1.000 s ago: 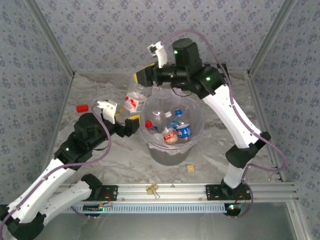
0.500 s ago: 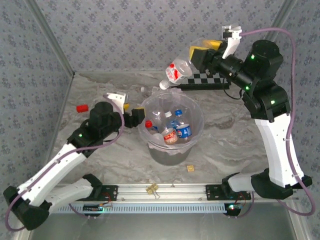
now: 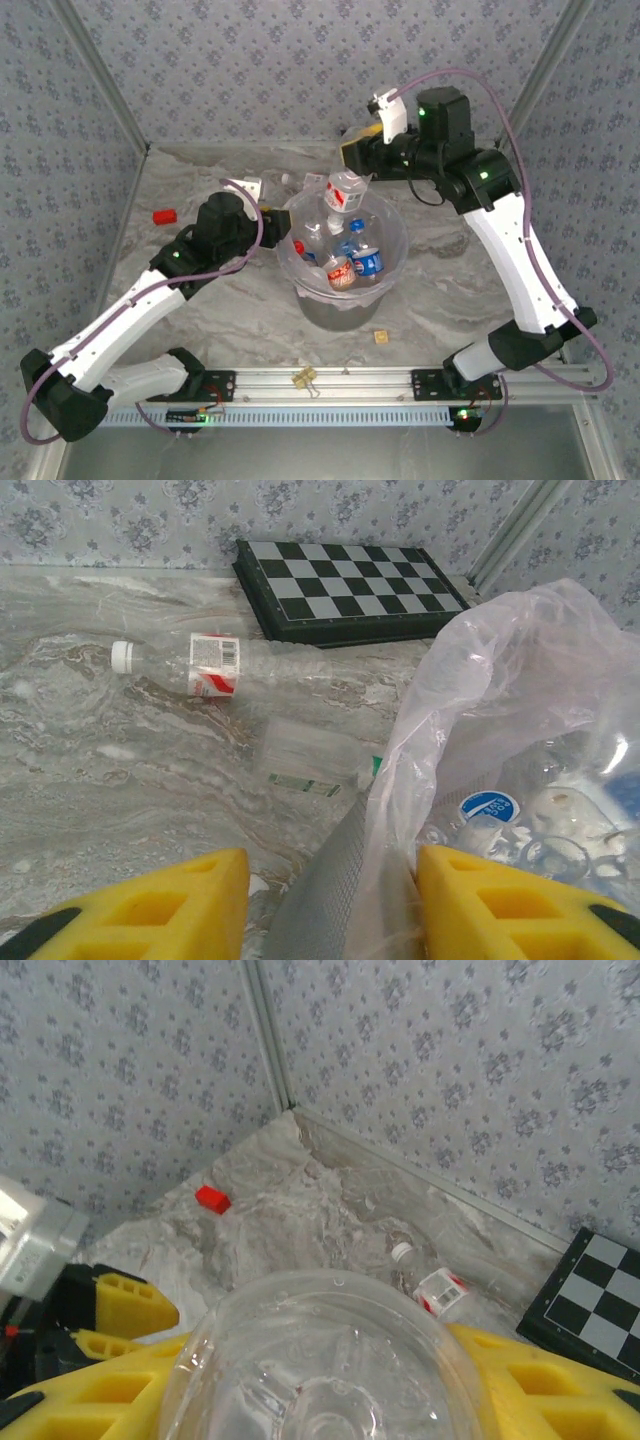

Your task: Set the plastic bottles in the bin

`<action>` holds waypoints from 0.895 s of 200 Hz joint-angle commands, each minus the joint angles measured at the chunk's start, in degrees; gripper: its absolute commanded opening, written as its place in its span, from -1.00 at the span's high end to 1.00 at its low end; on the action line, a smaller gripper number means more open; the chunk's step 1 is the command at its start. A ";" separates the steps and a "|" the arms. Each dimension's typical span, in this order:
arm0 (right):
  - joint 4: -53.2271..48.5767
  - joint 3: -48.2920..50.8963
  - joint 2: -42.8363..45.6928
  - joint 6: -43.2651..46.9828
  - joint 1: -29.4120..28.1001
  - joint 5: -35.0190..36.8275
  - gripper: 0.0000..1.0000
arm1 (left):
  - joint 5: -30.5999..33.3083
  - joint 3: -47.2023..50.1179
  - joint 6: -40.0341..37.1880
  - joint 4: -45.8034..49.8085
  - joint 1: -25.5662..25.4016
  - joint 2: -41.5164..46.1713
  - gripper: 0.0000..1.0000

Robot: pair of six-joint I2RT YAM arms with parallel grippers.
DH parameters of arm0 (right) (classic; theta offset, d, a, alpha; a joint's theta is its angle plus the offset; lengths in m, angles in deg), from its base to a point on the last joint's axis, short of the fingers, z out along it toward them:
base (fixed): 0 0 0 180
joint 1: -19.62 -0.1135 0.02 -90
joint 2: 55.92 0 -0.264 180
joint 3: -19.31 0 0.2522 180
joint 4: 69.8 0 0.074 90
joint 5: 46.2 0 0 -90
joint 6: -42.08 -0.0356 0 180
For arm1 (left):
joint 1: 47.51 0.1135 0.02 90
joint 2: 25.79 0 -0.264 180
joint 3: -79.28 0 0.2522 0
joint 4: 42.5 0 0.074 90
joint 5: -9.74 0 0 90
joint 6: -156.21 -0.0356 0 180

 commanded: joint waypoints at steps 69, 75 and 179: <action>5.46 13.37 -2.35 2.58 -6.81 6.14 0.40 | -0.26 -0.54 1.33 -1.06 -0.26 0.39 0.36; 4.82 13.82 -2.59 2.31 -7.16 6.43 0.40 | -0.18 -0.49 1.29 -0.97 -0.26 0.39 0.38; 8.91 33.46 -2.30 -7.94 -10.00 3.42 0.46 | 0.49 0.34 0.93 -1.61 -0.26 0.88 0.51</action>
